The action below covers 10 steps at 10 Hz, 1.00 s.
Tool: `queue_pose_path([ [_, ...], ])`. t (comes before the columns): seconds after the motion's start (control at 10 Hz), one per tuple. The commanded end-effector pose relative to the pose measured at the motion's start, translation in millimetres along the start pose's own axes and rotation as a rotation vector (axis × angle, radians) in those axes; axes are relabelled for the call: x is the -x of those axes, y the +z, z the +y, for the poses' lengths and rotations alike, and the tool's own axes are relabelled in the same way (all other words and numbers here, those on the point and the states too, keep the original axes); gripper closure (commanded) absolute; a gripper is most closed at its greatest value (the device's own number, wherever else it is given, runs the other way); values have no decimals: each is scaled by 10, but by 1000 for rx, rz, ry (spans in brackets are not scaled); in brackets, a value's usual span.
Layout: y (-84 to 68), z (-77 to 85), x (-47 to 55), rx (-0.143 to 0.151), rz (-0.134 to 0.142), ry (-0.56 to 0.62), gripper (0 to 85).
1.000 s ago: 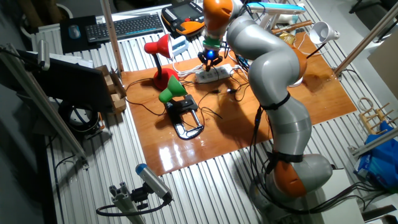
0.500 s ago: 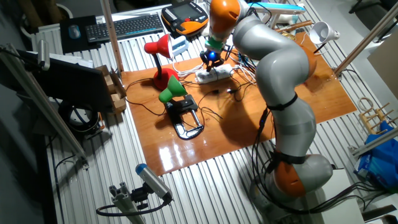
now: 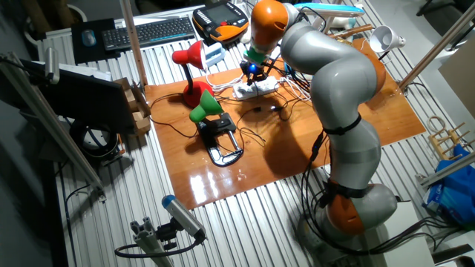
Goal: Plug in the power cord of the desk lamp, turn on the socket, and light up the desk lamp
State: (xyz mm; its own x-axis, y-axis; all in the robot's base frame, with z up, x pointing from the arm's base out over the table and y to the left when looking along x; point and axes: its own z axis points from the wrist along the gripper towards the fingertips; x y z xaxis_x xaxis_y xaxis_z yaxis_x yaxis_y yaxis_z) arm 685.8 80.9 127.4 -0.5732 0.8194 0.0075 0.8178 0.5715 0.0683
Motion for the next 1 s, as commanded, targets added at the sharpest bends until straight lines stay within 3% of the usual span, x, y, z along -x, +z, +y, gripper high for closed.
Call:
queue_pose_path([
  [0.0, 1, -4, 1, 5, -15, 289, 850],
  [0.5, 18, -48, 29, 25, -48, 435, 850],
  [0.9, 40, -40, 52, 15, -16, 533, 850],
])
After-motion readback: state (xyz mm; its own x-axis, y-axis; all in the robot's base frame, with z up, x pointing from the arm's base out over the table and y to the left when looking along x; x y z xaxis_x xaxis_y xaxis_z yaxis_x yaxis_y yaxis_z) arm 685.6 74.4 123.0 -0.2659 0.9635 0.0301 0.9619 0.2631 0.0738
